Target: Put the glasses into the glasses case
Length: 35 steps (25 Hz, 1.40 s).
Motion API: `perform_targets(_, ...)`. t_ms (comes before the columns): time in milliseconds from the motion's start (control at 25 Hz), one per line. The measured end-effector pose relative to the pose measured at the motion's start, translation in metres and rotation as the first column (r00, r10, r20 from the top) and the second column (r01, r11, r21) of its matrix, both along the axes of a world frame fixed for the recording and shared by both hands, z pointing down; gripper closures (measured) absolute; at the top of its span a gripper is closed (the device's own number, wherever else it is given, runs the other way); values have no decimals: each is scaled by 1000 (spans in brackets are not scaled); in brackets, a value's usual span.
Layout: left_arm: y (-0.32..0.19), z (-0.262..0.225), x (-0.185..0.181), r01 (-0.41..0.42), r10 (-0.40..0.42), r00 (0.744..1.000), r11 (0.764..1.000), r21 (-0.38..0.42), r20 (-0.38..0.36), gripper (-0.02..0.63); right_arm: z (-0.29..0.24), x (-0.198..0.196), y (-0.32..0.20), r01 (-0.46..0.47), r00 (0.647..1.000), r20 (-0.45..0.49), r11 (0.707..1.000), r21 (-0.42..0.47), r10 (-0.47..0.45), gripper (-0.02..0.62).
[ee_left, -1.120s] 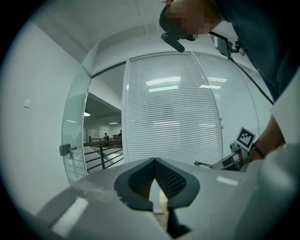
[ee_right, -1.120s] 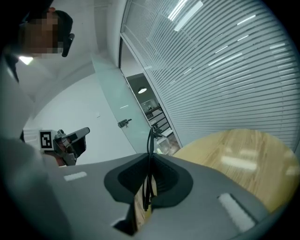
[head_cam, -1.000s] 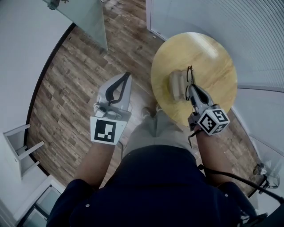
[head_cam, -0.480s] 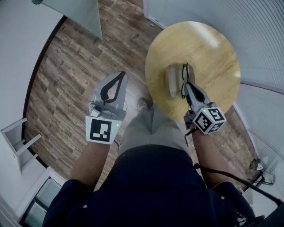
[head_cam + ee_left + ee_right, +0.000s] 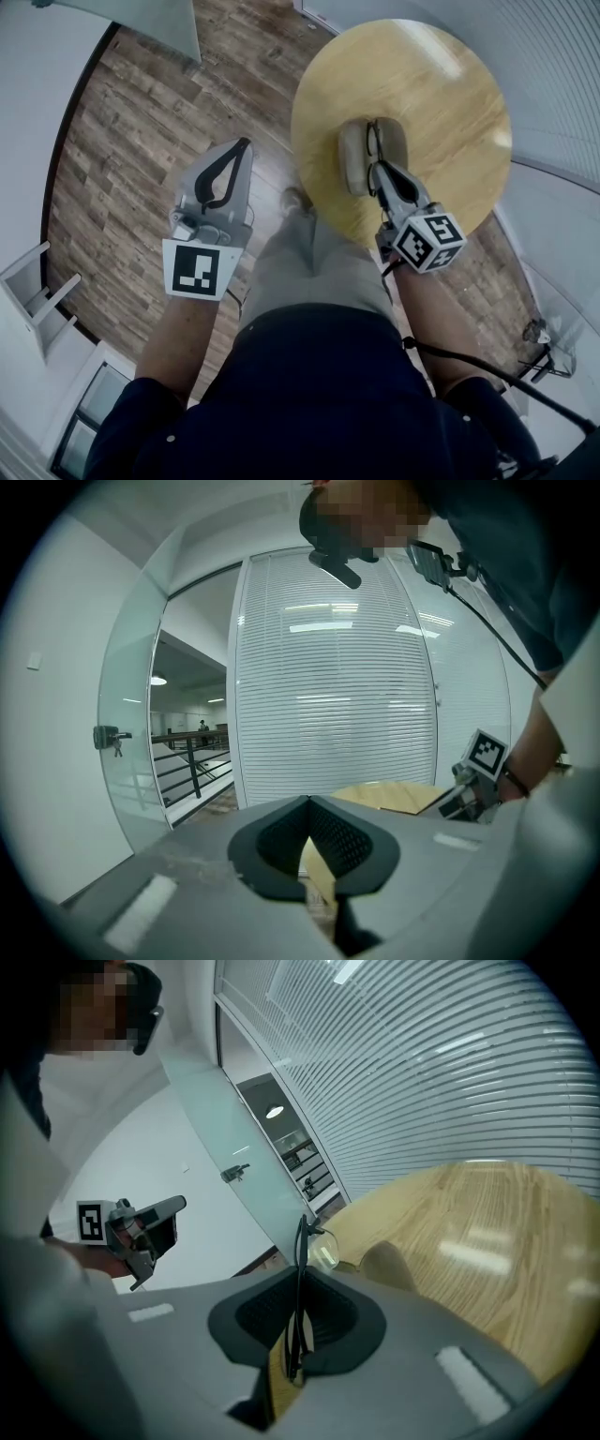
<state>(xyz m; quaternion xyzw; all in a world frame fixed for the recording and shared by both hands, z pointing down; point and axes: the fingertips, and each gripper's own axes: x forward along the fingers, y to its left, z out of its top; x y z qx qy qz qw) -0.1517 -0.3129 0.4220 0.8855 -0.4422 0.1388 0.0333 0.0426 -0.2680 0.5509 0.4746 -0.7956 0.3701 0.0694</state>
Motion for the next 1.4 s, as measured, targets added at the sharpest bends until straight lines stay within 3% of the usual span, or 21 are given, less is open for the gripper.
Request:
perform_targets(800,-12,45,26,-42,42,999,999,-32,6,603,52,-3,-1,22,1000,-10,997,-77,-23,568)
perform_targets(1400,-20,57,22,-40,40,999,998,-54,2,603,71,-13,-2,22,999,-23,991,-136,-26,567)
